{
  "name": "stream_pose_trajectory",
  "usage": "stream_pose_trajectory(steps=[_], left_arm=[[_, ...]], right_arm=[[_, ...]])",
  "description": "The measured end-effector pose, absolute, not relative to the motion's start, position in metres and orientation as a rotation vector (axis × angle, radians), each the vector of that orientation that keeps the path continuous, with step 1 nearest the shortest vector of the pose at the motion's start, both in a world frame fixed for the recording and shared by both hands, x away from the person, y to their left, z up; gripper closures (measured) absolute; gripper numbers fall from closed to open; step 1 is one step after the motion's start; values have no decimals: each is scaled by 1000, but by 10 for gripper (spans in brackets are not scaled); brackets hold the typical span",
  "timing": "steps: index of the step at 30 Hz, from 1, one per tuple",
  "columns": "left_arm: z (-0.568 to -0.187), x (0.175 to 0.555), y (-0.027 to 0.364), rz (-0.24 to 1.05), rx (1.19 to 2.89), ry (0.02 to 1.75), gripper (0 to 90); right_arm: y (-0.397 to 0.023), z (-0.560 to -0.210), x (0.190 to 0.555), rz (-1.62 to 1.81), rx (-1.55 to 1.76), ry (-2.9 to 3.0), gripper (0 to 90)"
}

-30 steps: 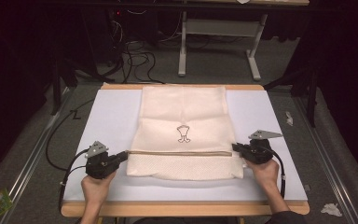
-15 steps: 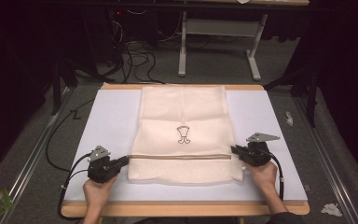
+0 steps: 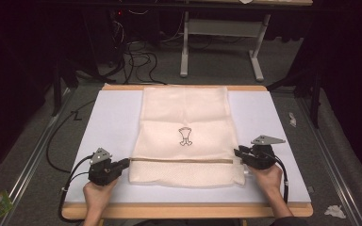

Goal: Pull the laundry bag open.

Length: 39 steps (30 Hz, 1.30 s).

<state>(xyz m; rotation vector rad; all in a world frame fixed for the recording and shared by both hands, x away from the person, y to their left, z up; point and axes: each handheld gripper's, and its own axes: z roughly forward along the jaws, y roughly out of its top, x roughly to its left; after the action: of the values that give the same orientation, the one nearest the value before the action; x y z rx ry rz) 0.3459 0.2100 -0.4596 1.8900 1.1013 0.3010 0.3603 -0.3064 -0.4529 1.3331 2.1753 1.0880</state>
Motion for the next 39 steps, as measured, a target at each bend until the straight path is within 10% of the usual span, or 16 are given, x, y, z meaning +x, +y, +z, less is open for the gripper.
stream_pose_trajectory(steps=[15, 39], left_arm=[[-431, 346, 210, 413, 1804, 1049, 615], [-423, 360, 243, 517, 1674, 1157, 585]], right_arm=[[-331, -426, 347, 1179, 1297, 2029, 630], [-380, -416, 347, 1225, 1383, 1846, 525]])
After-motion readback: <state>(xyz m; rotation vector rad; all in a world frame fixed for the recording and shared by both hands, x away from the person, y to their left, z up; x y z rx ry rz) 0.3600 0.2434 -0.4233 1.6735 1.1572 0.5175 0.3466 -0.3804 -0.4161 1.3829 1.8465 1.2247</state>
